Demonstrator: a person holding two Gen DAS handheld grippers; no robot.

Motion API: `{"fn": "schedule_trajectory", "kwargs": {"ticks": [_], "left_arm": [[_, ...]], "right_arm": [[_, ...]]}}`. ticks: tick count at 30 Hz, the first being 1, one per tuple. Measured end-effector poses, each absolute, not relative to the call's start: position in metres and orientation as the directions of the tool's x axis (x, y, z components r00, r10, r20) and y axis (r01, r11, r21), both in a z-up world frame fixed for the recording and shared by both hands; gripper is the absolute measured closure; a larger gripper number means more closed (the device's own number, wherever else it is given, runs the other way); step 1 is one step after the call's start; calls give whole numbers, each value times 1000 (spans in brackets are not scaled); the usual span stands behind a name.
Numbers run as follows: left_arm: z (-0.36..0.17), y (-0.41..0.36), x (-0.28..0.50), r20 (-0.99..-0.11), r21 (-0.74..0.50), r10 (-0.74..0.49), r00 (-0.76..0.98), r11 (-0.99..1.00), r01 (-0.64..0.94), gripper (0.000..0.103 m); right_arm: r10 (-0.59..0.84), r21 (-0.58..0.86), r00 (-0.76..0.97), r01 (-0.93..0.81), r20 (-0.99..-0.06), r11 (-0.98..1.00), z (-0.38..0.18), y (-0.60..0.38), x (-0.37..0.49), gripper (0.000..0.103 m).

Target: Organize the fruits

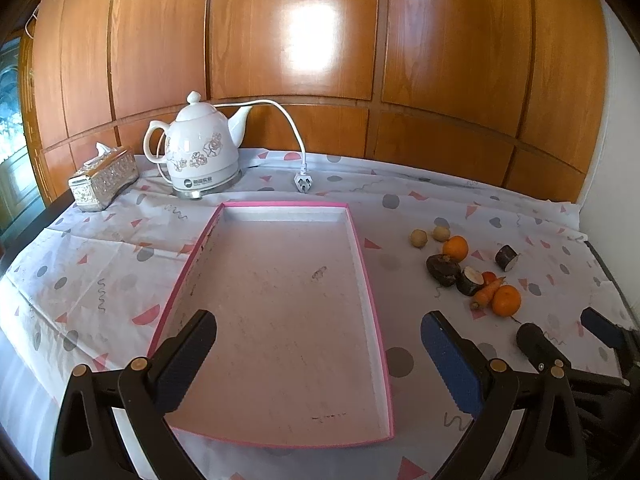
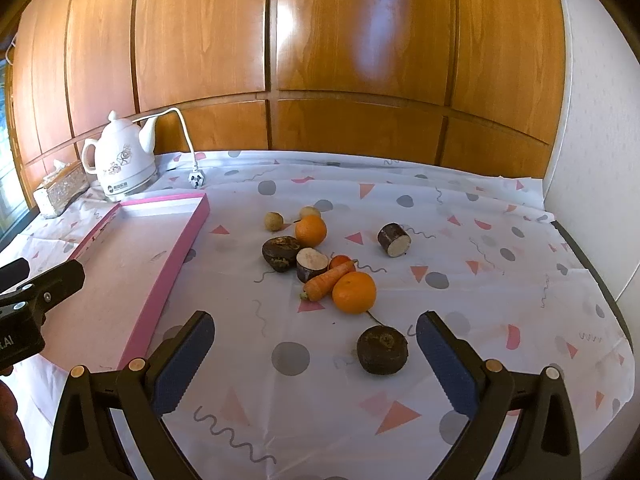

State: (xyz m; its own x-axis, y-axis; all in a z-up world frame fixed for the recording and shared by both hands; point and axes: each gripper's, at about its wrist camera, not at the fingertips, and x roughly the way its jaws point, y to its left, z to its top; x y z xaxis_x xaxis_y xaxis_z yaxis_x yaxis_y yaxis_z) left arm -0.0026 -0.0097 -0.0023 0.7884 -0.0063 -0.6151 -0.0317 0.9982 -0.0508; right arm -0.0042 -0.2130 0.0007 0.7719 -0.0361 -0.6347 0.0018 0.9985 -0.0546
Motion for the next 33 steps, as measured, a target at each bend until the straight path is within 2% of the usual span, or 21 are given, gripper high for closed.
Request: {"fn": "schedule_trajectory", "kwargs": {"ticks": [18, 33], "left_arm": [[-3, -11, -7, -610, -66, -26, 792, 998, -18, 0], [-4, -15, -6, -622, -63, -43, 782, 998, 5, 0]], "right_arm": [[-50, -71, 778, 6, -626, 997, 3, -212, -7, 1], [-38, -26, 766, 28, -642, 999, 3, -229, -4, 1]]}}
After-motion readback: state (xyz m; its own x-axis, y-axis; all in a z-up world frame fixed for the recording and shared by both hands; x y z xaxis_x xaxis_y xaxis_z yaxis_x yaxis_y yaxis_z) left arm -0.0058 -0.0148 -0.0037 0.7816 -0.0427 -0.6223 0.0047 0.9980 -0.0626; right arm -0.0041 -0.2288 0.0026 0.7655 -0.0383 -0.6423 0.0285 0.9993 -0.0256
